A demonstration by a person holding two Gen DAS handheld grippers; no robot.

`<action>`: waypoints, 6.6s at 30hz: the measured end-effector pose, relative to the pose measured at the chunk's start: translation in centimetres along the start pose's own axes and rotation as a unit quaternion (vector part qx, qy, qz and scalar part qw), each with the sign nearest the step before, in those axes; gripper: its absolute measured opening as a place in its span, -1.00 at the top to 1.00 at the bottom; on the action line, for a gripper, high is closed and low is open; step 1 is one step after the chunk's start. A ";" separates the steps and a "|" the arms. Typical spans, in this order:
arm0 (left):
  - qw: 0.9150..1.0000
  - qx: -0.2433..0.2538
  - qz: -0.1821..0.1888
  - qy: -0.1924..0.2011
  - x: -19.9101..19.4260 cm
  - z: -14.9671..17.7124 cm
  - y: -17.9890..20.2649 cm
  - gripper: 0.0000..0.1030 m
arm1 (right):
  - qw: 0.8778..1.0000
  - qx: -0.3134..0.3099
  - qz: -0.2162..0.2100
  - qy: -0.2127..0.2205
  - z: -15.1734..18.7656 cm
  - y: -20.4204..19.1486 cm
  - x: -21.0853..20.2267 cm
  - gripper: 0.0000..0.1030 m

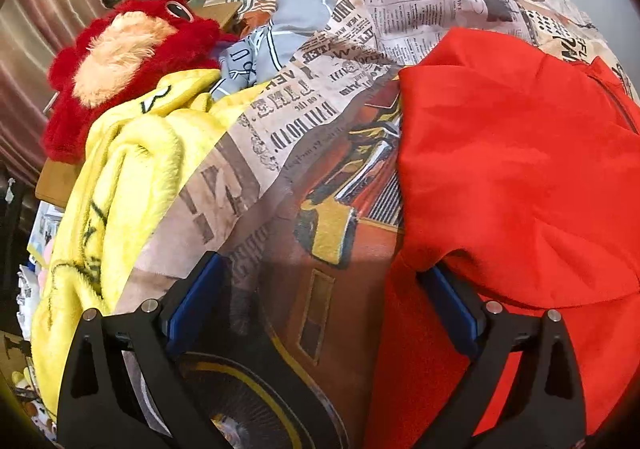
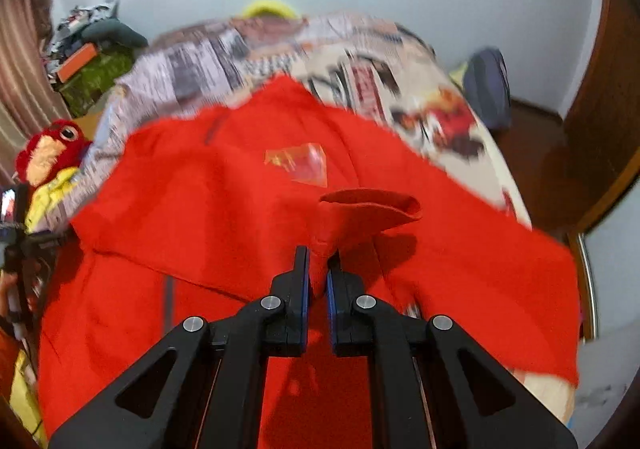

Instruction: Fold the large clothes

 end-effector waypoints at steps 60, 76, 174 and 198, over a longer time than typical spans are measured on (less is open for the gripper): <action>0.965 0.160 0.207 0.034 -10.3 2.7 29.4 -0.93 | 0.936 0.348 0.022 -0.058 11.5 24.4 -0.1 -0.30; 0.966 0.183 0.172 0.058 -10.1 3.4 27.6 -0.93 | 0.939 0.320 0.129 0.003 4.8 24.8 -0.1 0.81; 0.970 0.125 0.148 0.148 -17.1 -3.3 14.3 0.96 | 0.992 0.006 -0.024 -0.120 1.2 0.2 5.3 -0.13; 0.940 -0.073 0.330 -0.035 -8.6 6.4 3.8 -0.24 | 0.994 -0.030 0.010 -0.108 2.8 -1.9 6.3 -0.42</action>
Point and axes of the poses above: each gripper's, at about its wrist camera, not at the fingertips, and x roughly the way its jaws point, y to its right, z to its underside, the point moved 5 cm from there along x, roughly the way its jaws point, and after that the axes turned 5 degrees about z, right-handed, at the moved point
